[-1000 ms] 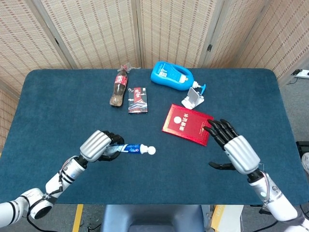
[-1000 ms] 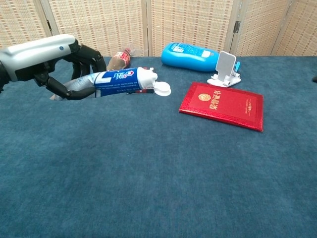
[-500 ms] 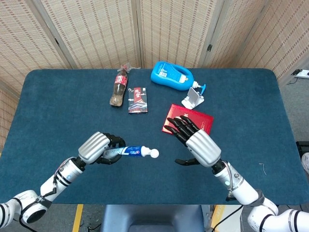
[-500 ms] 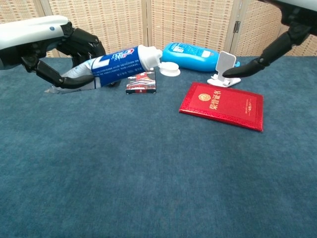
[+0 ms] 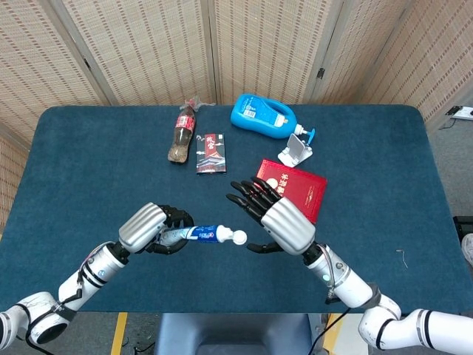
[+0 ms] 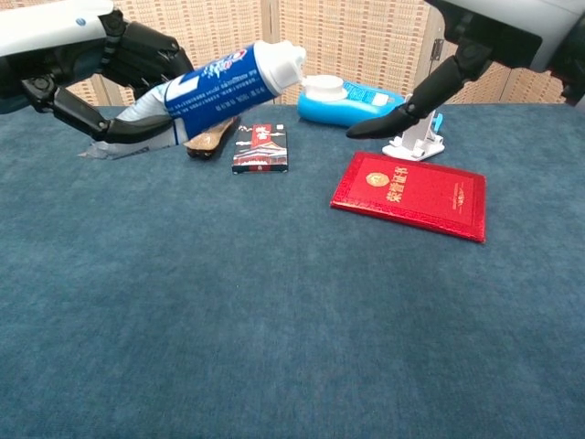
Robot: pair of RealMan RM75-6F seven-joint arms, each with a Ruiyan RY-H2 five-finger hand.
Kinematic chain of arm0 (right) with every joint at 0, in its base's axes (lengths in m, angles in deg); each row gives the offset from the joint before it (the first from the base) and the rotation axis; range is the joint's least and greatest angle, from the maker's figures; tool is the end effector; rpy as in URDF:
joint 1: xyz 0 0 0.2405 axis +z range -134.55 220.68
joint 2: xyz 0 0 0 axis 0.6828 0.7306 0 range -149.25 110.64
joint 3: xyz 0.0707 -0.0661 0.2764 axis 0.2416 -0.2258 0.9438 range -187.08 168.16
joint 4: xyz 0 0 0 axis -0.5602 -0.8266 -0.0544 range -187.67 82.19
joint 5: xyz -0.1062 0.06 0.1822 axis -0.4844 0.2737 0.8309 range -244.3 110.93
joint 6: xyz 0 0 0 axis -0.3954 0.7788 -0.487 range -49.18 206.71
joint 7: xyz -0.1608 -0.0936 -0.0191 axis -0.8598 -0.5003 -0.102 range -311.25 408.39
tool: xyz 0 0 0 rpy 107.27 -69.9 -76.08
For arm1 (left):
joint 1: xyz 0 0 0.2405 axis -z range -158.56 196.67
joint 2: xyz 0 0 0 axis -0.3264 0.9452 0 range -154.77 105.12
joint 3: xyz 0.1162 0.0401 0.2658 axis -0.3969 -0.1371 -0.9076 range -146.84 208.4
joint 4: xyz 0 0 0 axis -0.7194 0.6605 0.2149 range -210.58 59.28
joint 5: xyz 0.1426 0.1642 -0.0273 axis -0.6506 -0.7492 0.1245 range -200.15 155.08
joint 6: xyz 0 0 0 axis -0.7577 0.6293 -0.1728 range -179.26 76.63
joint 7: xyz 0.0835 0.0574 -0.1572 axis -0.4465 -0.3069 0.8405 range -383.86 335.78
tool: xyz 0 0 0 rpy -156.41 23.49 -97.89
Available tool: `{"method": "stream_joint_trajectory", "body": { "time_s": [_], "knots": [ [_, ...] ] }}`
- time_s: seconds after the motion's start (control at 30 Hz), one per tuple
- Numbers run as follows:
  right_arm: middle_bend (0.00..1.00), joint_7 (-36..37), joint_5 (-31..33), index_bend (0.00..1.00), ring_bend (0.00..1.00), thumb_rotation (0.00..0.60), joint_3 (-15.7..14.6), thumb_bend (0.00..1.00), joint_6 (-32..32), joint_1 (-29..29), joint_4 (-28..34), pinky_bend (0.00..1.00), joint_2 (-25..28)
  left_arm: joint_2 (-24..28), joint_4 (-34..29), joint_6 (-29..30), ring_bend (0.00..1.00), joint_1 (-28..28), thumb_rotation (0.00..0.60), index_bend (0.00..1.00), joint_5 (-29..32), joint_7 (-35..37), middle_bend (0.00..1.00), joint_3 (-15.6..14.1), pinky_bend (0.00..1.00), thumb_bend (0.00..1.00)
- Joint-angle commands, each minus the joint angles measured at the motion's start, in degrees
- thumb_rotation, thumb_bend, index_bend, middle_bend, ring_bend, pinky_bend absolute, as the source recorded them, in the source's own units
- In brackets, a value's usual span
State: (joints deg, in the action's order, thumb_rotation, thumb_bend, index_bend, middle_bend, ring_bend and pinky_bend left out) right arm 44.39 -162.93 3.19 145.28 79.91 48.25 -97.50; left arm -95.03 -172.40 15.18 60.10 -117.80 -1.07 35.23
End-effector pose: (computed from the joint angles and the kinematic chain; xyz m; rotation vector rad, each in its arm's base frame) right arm -0.0734 -0.3409 0.0496 1.9604 -0.6846 1.5322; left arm -0.1161 0.3567 0.0632 -2.0214 -1.0899 -1.5186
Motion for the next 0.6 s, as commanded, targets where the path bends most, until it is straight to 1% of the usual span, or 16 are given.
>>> {"method": "stream_joint_trajectory", "body": {
  "time_s": [0.03,0.3,0.6],
  "knots": [
    [0.00,-0.63,0.27,0.00,0.00,0.556,0.26,0.00,-0.20,0.75,-0.47,0.00,-0.60,0.08,-0.14,-0.22,0.77,0.08,0.600,0.79,0.03,-0.09,0.83,-0.11,0.60,0.60],
    [0.00,-1.84,0.95,0.00,0.00,0.558,1.15,0.00,-0.33,2.95,-1.72,0.00,-2.14,-0.95,1.04,-1.15,0.77,0.33,0.600,0.79,0.30,-4.24,0.83,-0.33,0.60,0.60],
    [0.00,-3.77,2.65,0.00,0.00,0.558,2.06,0.00,-2.27,5.41,-0.73,0.00,-1.98,-1.50,2.20,-2.05,0.77,0.21,0.600,0.79,1.27,-7.26,0.83,-0.63,0.60,0.60]
  ]
}}
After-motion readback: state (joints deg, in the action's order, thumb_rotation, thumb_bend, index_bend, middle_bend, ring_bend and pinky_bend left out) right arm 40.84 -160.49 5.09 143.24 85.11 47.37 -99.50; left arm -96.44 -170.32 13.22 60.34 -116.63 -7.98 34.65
